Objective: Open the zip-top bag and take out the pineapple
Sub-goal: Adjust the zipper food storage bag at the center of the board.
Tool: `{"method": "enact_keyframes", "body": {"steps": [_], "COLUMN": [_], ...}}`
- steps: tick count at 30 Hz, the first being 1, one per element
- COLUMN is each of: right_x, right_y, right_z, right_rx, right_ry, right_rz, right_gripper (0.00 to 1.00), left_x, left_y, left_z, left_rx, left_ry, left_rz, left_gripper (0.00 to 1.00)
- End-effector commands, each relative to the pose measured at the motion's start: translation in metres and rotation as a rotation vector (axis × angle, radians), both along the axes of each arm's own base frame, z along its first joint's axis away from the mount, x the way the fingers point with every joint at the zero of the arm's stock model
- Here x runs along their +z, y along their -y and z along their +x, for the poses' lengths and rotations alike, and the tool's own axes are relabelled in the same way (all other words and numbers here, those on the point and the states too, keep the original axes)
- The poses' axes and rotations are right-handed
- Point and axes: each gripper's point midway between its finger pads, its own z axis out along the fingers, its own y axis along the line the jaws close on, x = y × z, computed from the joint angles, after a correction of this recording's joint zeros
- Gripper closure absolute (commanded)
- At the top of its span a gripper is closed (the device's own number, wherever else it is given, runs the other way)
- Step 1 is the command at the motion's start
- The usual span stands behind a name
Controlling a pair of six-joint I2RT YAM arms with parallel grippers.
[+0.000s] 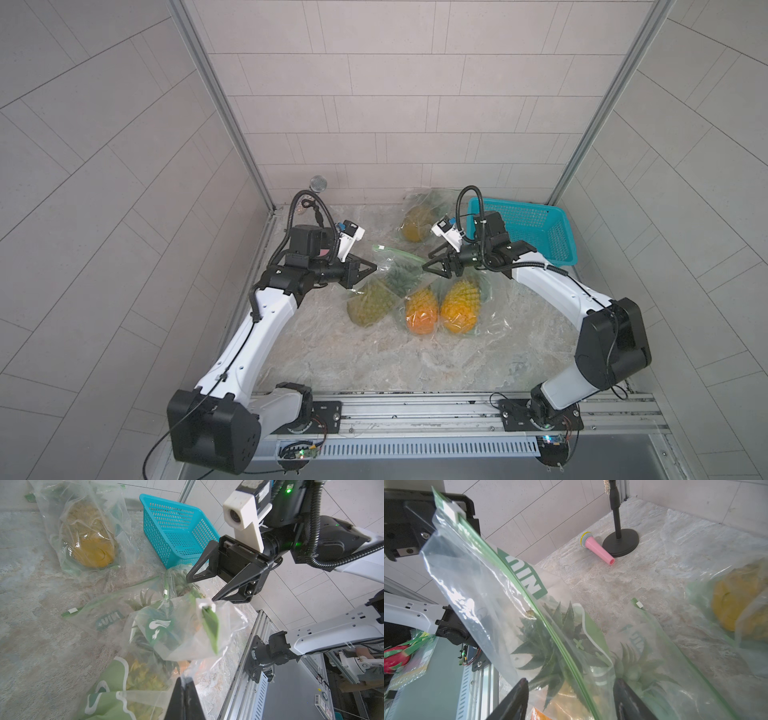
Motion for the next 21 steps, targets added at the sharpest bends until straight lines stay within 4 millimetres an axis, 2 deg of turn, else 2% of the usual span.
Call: {"method": "enact_keyframes", "body": {"steps": [1, 10, 12, 16, 21], "right_x": [0.003, -0.005, -0.004, 0.003, 0.028], "right_y": [-0.006, -0.009, -0.010, -0.010, -0.008], "right_z": [-0.005, 0.007, 0.008, 0.009, 0.001], "right_rx": [0.072, 0.072, 0.074, 0.067, 0.038], "right_ry": [0.020, 0.009, 0.007, 0.007, 0.077], "right_rz": [0.016, 0.006, 0.009, 0.004, -0.031], "right_gripper": [0.35, 0.43, 0.56, 0.98, 1.00], "left_x": [0.033, 0.035, 0.035, 0.036, 0.039], "left_y": [0.008, 0.011, 0.011, 0.010, 0.003], "left_z": [-0.011, -0.016, -0.017, -0.016, -0.015], "left_rx": [-0.084, -0.111, -0.112, -0.101, -0.036], "left_ry": [0.139, 0.141, 0.139, 0.143, 0.154], "left_rz": [-0.063, -0.085, -0.086, -0.086, -0.066], "left_gripper": [1.00, 1.00, 1.00, 1.00, 1.00]}}
